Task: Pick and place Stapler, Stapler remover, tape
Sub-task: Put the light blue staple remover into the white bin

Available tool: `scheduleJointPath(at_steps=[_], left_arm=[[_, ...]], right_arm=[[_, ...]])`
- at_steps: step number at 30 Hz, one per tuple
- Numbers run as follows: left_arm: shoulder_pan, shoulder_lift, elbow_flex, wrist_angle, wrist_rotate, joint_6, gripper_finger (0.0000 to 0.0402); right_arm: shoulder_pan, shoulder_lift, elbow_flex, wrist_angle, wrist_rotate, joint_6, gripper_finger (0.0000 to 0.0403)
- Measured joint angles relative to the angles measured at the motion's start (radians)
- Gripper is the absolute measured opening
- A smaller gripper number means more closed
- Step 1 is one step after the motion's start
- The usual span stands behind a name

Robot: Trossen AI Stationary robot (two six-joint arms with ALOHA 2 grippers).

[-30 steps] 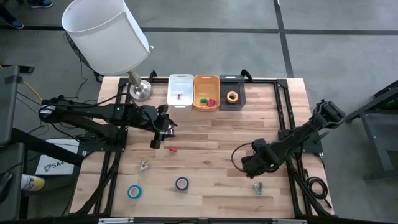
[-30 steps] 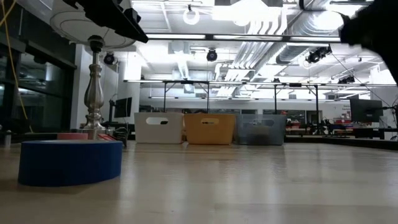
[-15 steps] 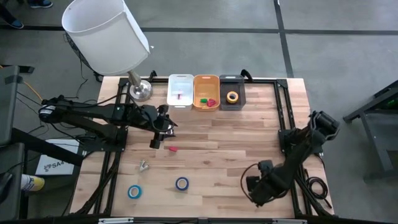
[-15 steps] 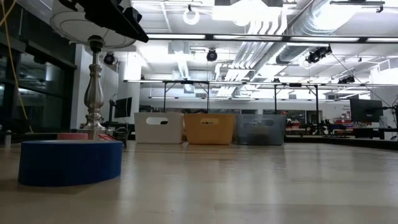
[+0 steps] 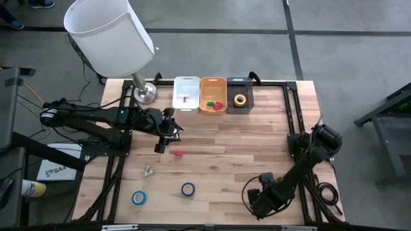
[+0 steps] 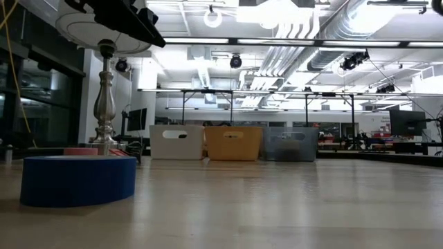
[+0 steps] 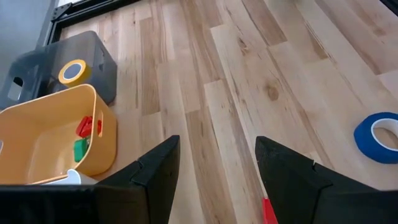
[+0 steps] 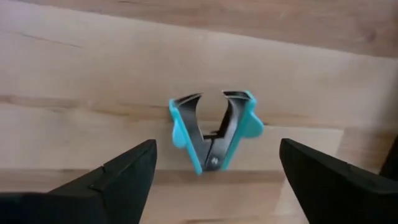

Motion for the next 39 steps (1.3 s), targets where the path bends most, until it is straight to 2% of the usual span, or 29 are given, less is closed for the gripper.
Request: scheduleJointPath(at_steps=[11, 24, 29, 35, 39], left_arm=[[0.0, 0.0, 0.0, 0.0, 0.001, 0.015, 0.0204], [0.0, 0.0, 0.0, 0.0, 0.0, 0.015, 0.0204], [0.0, 0.0, 0.0, 0.0, -0.001, 0.015, 0.0204], [0.0, 0.0, 0.0, 0.009, -0.001, 0.015, 0.0204], [0.0, 0.0, 0.0, 0.044, 0.005, 0.021, 0.0204]], right_arm=[[-0.009, 0.059, 0.004, 0.068, 0.002, -0.015, 0.0291], [0.002, 0.062, 0.002, 0.077, -0.001, -0.006, 0.0135], [0.002, 0.062, 0.002, 0.069, -0.004, -0.042, 0.0087], [-0.007, 0.065, 0.021, 0.029, 0.051, -0.16, 0.0081], [-0.046, 0.069, 0.07, -0.059, 0.172, -0.356, 0.0081]])
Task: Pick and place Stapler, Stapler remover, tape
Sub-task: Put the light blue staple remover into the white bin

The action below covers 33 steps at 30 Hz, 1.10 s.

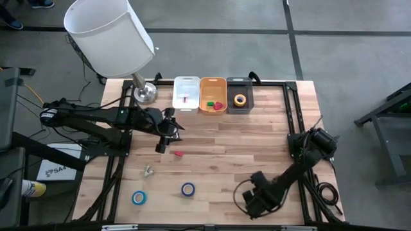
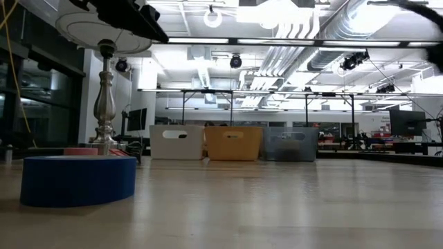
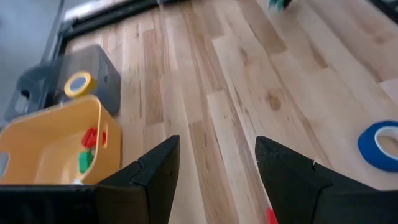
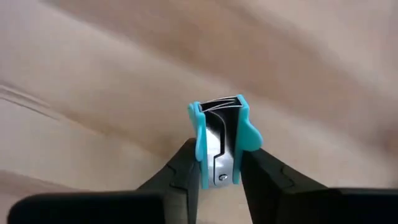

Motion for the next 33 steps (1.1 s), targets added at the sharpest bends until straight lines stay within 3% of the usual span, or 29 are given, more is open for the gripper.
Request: scheduleJointPath(at_steps=[14, 19, 26, 33], left_arm=[[0.0, 0.0, 0.0, 0.156, 0.067, 0.063, 0.0204], [0.0, 0.0, 0.007, 0.182, 0.065, 0.079, 0.0204], [0.0, 0.0, 0.068, 0.177, -0.012, 0.152, 0.0204], [0.0, 0.0, 0.135, 0.175, -0.074, 0.223, 0.0204]], right_arm=[[-0.307, -0.003, 0.249, -0.127, 0.356, -0.988, 0.0082], [-0.414, -0.004, 0.368, -0.124, 0.435, -1.304, 0.0082], [-0.526, -0.005, 0.553, -0.117, 0.46, -1.632, 0.0081], [-0.587, -0.006, 0.695, -0.107, 0.494, -1.803, 0.0082]])
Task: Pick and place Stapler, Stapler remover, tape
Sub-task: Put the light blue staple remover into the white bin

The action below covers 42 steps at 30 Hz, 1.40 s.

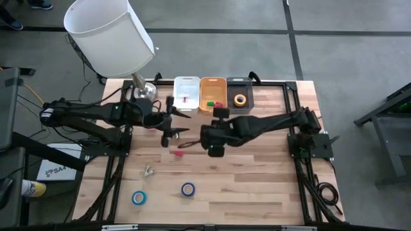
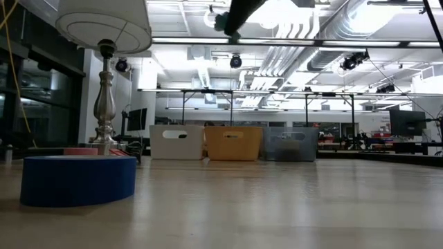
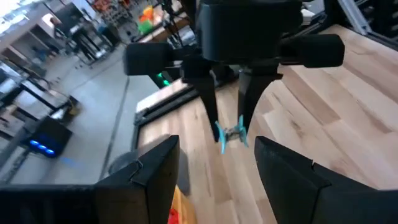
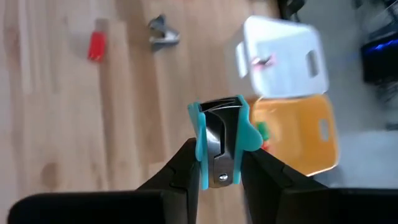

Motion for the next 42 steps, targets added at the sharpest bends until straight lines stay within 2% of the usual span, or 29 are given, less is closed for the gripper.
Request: scheduleJointPath(at_steps=[6, 18, 32, 38, 42], left_arm=[[0.0, 0.002, 0.026, 0.002, -0.037, 0.036, 0.0204], [0.0, 0.002, 0.027, 0.003, -0.072, 0.034, 0.0205], [0.0, 0.003, 0.027, 0.003, -0.075, 0.029, 0.0205], [0.0, 0.003, 0.027, 0.003, -0.121, 0.029, 0.0205], [0.0, 0.003, 0.027, 0.002, -0.125, 0.029, 0.0205]], right_arm=[[-0.029, 0.0, 0.052, 0.059, 0.026, -0.095, 0.0082], [-0.057, 0.0, 0.056, 0.283, 0.047, -0.232, 0.0081], [-0.06, 0.0, 0.056, 0.387, 0.04, -0.286, 0.0081], [-0.055, 0.0, 0.056, 0.39, 0.02, -0.29, 0.0081], [-0.048, 0.0, 0.056, 0.39, 0.043, -0.308, 0.0082]])
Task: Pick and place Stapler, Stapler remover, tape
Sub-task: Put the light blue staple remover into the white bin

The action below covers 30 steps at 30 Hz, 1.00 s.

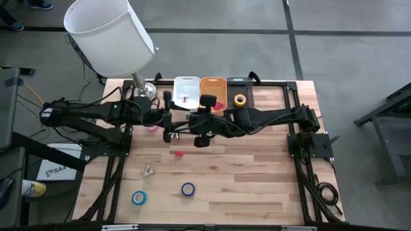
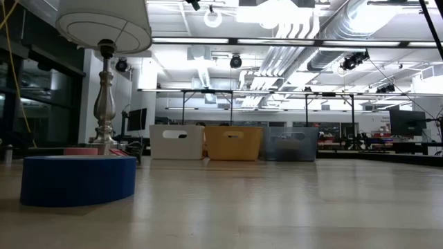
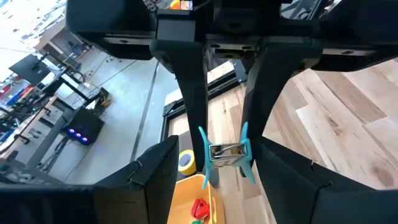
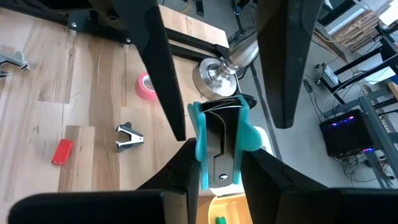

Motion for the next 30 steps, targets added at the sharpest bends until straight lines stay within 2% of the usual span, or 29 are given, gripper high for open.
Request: scheduleJointPath(at_steps=[14, 18, 25, 30], left_arm=[[0.0, -0.001, 0.0, -0.008, -0.002, -0.038, 0.02], [0.0, -0.001, 0.0, -0.008, -0.002, -0.048, 0.0169], [0.0, -0.001, 0.0, -0.008, -0.002, -0.051, 0.0084], [0.0, -0.001, 0.0, -0.008, 0.006, -0.05, 0.0082]], right_arm=[[0.0, 0.0, 0.0, 0.044, 0.006, -0.008, 0.0081], [0.0, 0.0, 0.0, 0.048, 0.006, -0.008, 0.0081], [0.0, 0.0, 0.0, 0.048, 0.007, -0.008, 0.0081], [0.0, 0.0, 0.0, 0.048, 0.007, -0.005, 0.0081]])
